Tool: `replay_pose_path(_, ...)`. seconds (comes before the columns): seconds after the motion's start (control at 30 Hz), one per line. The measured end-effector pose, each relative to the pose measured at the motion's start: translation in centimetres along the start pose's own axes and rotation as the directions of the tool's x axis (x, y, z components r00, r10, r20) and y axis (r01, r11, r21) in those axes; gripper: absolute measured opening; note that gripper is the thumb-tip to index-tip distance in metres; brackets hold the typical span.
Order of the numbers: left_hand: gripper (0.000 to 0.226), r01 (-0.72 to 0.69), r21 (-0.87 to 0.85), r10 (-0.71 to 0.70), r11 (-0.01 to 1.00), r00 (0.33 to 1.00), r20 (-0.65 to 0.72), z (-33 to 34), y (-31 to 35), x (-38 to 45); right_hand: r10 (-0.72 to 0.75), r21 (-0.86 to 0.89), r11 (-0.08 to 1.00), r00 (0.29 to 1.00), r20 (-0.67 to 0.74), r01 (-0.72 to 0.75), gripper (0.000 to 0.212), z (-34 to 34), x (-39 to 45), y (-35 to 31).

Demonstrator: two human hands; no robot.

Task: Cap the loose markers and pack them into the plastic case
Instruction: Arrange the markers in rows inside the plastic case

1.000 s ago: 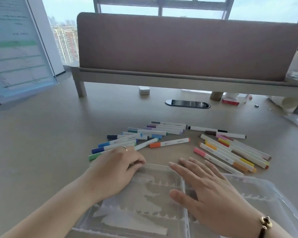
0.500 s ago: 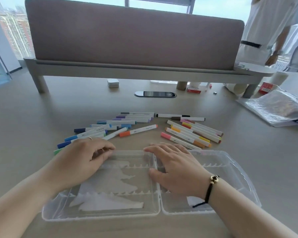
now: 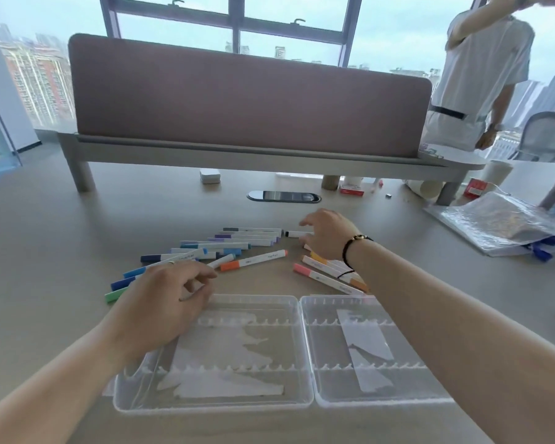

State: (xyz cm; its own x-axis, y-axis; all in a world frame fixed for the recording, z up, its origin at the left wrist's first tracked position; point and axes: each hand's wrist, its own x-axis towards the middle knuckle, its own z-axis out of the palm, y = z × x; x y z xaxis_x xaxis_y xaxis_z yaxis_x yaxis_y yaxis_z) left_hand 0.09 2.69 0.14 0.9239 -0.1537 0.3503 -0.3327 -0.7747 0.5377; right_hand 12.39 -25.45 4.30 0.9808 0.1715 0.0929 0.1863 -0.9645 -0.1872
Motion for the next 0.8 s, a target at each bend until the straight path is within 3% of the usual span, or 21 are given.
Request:
replay_pose_path(0.13,0.024,-0.01,0.026,0.009,1.0,1.0,0.029,-0.2,-0.7,-0.6,0.036,-0.225,0.974,0.991,0.129,-0.006,0.031,1.4,3.3,-0.6)
replay_pose_path(0.3,0.025,-0.045,0.092,0.041,0.995,0.998,0.04,-0.2,-0.6,-0.6,-0.112,-0.606,0.783,0.99,0.08,0.138,0.03,1.5,3.0,-3.3)
replay_pose_path(0.4,0.026,-0.038,0.116,0.034,0.993,0.999,0.034,0.2,-0.8,-0.7,-0.219,-0.685,0.7,0.974,0.063,0.202,0.027,1.1,2.4,-3.5)
replay_pose_path(0.47,0.026,0.006,0.069,-0.007,0.998,1.0,0.024,0.4,-0.8,-0.7,-0.283,-0.654,0.73,0.959,-0.023,0.2,0.02,0.4,2.3,-3.4)
replay_pose_path(0.53,0.024,0.056,0.017,-0.056,0.998,0.998,-0.003,0.7,-0.5,-0.8,-0.261,-0.385,0.909,0.939,-0.222,0.161,0.012,-0.6,1.4,-3.8)
replay_pose_path(0.57,0.022,0.07,-0.007,-0.07,0.998,0.998,-0.009,0.8,-0.3,-0.8,-0.185,-0.123,0.981,0.928,-0.324,0.152,0.009,-1.2,0.5,-4.3)
replay_pose_path(0.6,0.02,0.074,-0.037,-0.074,0.997,0.997,-0.012,1.1,0.1,-0.7,-0.071,0.193,0.969,0.922,-0.382,0.154,0.008,-1.7,-0.7,-4.7)
replay_pose_path(0.63,0.018,0.074,-0.07,-0.075,0.995,0.997,-0.016,1.1,0.5,-0.8,0.049,0.504,0.849,0.926,-0.374,0.159,0.008,-2.4,-2.3,-5.4)
replay_pose_path(0.7,0.014,0.06,-0.148,-0.065,0.987,0.998,-0.027,0.8,0.8,-0.9,0.139,0.914,0.395,0.977,-0.159,0.093,0.005,-3.0,-5.8,-7.2)
replay_pose_path(0.73,0.014,0.054,-0.195,-0.061,0.979,0.998,-0.029,0.6,0.9,-0.9,0.104,0.984,0.179,0.994,-0.042,0.022,0.005,-2.9,-7.3,-8.0)
replay_pose_path(0.8,0.016,0.059,-0.314,-0.058,0.948,0.998,0.012,0.1,0.7,-1.0,0.046,0.994,-0.059,0.995,0.091,-0.088,0.009,-2.2,-9.4,-8.9)
